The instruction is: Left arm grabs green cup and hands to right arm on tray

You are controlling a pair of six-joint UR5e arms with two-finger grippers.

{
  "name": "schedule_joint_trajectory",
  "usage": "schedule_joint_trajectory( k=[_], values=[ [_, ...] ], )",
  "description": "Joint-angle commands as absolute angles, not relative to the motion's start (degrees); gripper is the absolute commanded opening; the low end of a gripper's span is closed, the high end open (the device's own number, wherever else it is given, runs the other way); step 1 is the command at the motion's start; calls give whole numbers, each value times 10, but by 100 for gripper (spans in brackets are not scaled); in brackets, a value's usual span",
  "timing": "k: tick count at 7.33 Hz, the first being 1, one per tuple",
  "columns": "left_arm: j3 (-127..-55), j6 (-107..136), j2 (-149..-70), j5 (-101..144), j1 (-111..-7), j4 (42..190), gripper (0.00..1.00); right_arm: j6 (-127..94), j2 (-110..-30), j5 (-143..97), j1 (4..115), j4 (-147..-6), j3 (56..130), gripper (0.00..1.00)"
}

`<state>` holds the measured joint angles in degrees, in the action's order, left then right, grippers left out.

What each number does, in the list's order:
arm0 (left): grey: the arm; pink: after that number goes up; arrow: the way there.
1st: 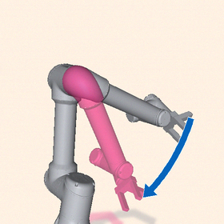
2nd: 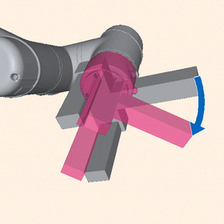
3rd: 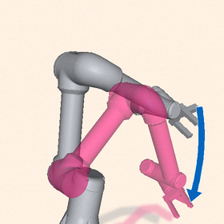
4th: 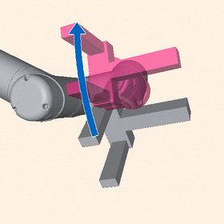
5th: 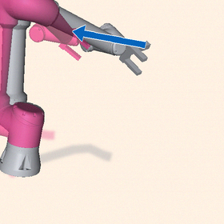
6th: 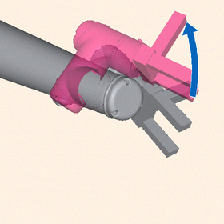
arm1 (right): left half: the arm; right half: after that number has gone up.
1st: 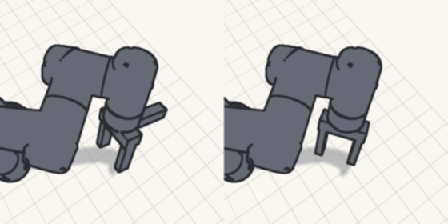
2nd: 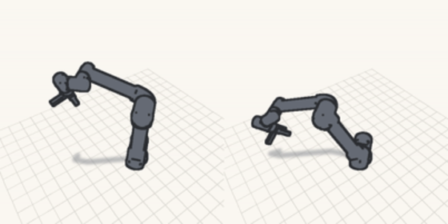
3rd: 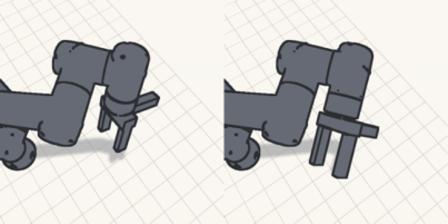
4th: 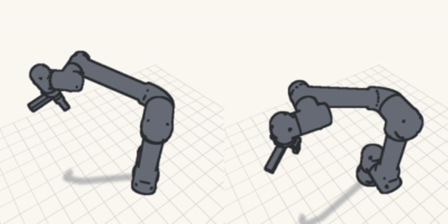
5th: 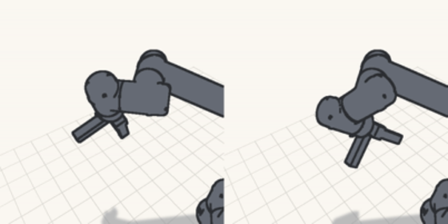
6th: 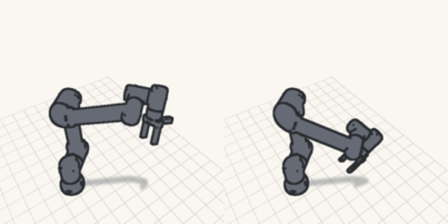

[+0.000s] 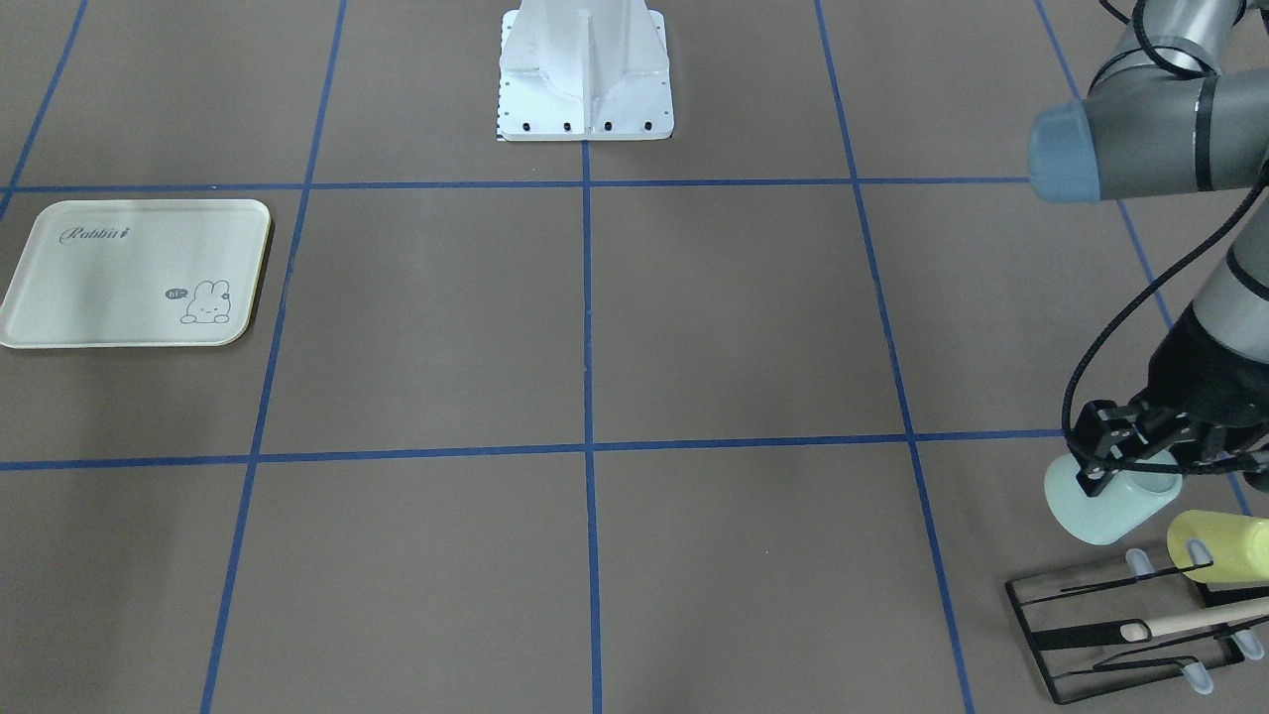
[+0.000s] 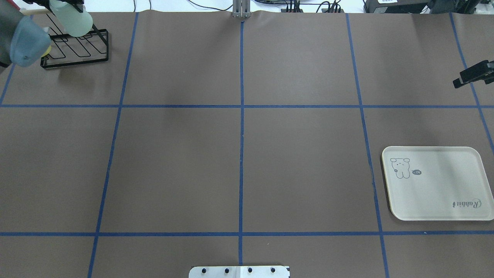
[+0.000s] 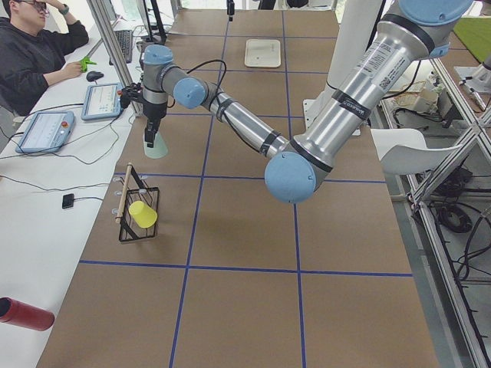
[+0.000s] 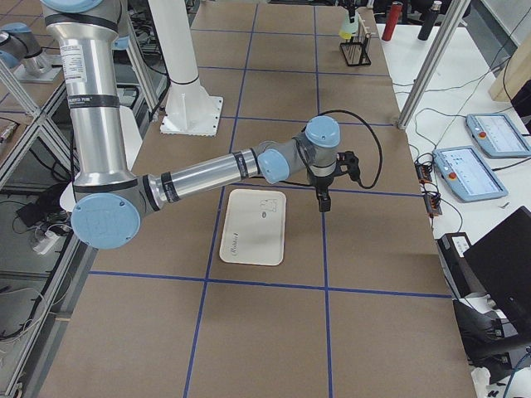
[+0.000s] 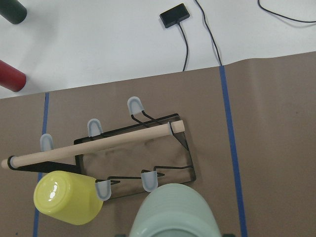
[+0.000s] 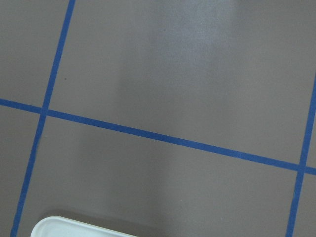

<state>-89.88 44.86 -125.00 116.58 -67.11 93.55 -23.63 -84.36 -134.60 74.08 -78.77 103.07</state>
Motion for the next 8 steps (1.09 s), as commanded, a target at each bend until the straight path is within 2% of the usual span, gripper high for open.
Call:
schedule_joint_trajectory(
  k=[1,4,5,8],
  values=[
    [-953,566,-1247,1167,-630,959,12,-391,-829,-1360,709,-690,1032,100],
    [-1037,710,-1237,1212,-578,996,9,-624,-802,-1360,658,-526,1026,100],
    [-1046,781,-1231,1240,-561,1060,5,-696,-791,-1360,644,-481,1027,100],
    [-1052,966,-1221,1281,-533,1240,2,-868,-750,-1360,620,-364,1028,100]
  ],
)
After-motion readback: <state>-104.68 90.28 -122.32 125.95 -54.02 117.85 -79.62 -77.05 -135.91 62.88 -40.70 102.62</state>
